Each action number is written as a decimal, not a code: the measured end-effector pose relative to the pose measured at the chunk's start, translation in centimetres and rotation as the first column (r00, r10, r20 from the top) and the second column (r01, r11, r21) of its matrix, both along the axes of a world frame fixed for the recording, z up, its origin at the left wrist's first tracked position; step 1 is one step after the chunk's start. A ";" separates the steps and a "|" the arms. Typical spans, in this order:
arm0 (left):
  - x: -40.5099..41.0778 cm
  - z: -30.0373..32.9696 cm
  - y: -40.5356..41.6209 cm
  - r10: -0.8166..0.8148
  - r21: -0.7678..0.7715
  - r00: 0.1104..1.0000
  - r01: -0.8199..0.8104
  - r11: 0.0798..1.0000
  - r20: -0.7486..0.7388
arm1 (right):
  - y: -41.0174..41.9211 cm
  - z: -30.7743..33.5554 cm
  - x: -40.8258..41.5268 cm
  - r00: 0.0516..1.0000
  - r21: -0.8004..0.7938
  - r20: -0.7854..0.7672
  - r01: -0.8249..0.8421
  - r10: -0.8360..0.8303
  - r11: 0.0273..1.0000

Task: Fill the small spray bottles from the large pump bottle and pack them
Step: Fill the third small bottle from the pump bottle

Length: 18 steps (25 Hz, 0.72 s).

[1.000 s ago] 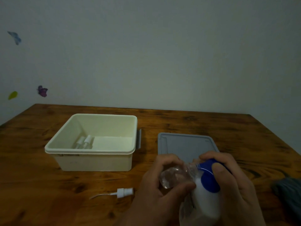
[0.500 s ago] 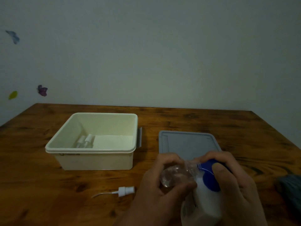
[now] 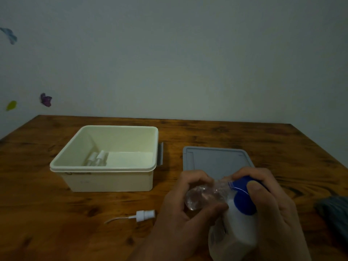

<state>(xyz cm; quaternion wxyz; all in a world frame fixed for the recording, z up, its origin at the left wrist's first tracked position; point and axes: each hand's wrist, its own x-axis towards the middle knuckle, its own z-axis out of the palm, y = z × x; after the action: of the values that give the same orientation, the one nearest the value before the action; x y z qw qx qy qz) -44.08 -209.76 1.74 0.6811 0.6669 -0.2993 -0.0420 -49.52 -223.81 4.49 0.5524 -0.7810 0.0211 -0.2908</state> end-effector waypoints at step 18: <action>0.3 -0.4 0.0 -0.006 0.007 0.999 0.006 1.000 0.033 | 0.4 0.2 -0.2 1.000 -0.008 0.011 -0.012 0.012 1.000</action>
<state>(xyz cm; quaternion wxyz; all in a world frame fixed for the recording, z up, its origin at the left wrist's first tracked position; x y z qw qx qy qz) -43.78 -209.81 1.39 0.6734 0.6691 -0.3125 -0.0340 -49.68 -223.41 4.72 0.5512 -0.7816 0.0122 -0.2918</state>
